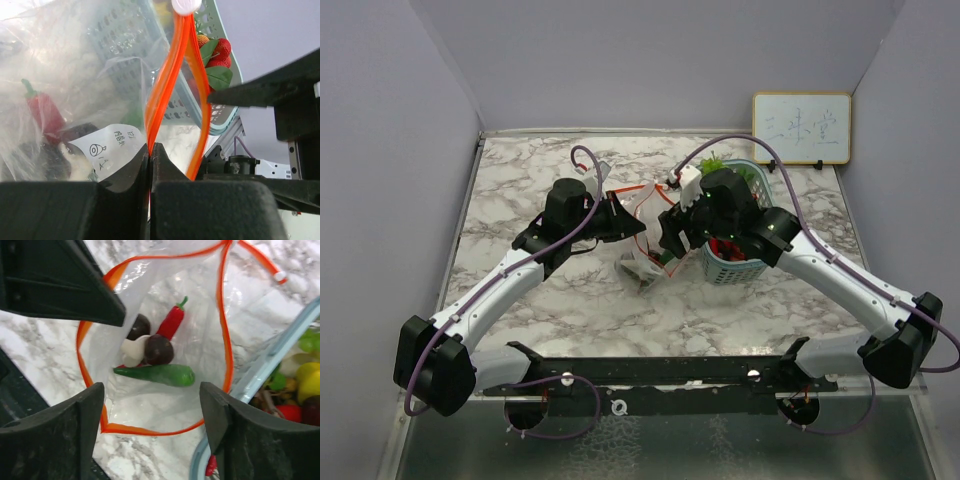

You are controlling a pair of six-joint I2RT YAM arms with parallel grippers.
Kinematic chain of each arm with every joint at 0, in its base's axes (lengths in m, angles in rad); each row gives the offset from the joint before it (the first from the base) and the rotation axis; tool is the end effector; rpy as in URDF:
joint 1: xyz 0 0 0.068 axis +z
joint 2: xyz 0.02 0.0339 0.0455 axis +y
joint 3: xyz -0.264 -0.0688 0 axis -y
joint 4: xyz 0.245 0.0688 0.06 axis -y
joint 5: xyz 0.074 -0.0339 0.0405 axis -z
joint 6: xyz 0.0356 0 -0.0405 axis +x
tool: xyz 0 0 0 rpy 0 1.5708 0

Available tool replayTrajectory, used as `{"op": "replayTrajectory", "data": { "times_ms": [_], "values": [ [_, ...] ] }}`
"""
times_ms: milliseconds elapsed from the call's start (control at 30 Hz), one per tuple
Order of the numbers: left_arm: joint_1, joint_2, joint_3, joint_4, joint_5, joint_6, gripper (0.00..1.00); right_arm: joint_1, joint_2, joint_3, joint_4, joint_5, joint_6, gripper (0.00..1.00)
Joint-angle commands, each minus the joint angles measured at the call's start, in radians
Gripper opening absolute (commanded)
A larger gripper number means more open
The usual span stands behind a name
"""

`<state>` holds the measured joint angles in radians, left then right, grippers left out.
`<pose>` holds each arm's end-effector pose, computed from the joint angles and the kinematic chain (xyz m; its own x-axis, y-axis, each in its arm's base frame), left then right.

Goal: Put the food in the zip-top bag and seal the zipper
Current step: Place the fake vegetable in the zipper food storage bag, then pick up the fake fruit from the bin.

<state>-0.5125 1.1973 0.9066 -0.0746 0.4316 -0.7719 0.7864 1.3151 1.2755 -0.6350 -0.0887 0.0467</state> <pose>0.2323 -0.1478 0.3086 -0.7713 -0.2930 -0.5651 0.3460 0.5521 -0.7586 0.1997 0.2046 0.3508 -0.4759 -0.4110 -0.7775 -0.7325 0.6746 0.0917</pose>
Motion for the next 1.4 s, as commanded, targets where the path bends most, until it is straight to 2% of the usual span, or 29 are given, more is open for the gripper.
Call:
{"op": "replayTrajectory", "data": {
  "times_ms": [0, 67, 100, 300, 400, 667, 933, 1033, 1100, 1200, 1367],
  "values": [
    [-0.001, -0.006, 0.009, 0.042, 0.025, -0.003, 0.0, 0.004, -0.044, 0.033, 0.02, 0.157, 0.045, 0.86],
    [-0.001, -0.009, 0.005, 0.04, 0.021, -0.003, 0.0, 0.004, -0.072, 0.031, 0.017, 0.2, 0.066, 0.98],
    [-0.001, -0.01, 0.005, 0.036, 0.019, -0.001, 0.0, 0.004, -0.087, 0.031, 0.016, 0.23, 0.086, 1.0],
    [-0.001, -0.029, 0.001, 0.021, 0.01, 0.025, 0.0, -0.005, -0.1, 0.088, -0.113, 0.484, 0.213, 0.99],
    [-0.001, -0.047, -0.005, 0.013, 0.011, 0.022, 0.0, -0.048, -0.05, 0.135, -0.21, 0.504, 0.252, 0.99],
    [-0.001, -0.057, -0.002, 0.012, 0.018, 0.025, 0.0, -0.206, 0.004, 0.092, -0.213, 0.482, 0.235, 1.0],
    [-0.003, 0.01, 0.032, 0.045, 0.064, 0.076, 0.0, -0.292, 0.16, 0.095, -0.032, 0.374, 0.15, 0.95],
    [-0.003, 0.042, 0.064, -0.009, 0.047, 0.093, 0.0, -0.318, 0.235, 0.13, 0.027, 0.31, 0.141, 0.86],
    [-0.003, 0.052, 0.082, -0.058, 0.021, 0.106, 0.0, -0.332, 0.278, 0.164, 0.039, 0.311, 0.14, 0.81],
    [-0.003, 0.056, 0.107, -0.105, 0.007, 0.123, 0.0, -0.353, 0.339, 0.222, 0.029, 0.364, 0.122, 0.79],
    [-0.001, 0.077, 0.144, -0.146, -0.037, 0.146, 0.0, -0.399, 0.413, 0.212, 0.151, 0.341, 0.083, 0.74]
  ]
}}
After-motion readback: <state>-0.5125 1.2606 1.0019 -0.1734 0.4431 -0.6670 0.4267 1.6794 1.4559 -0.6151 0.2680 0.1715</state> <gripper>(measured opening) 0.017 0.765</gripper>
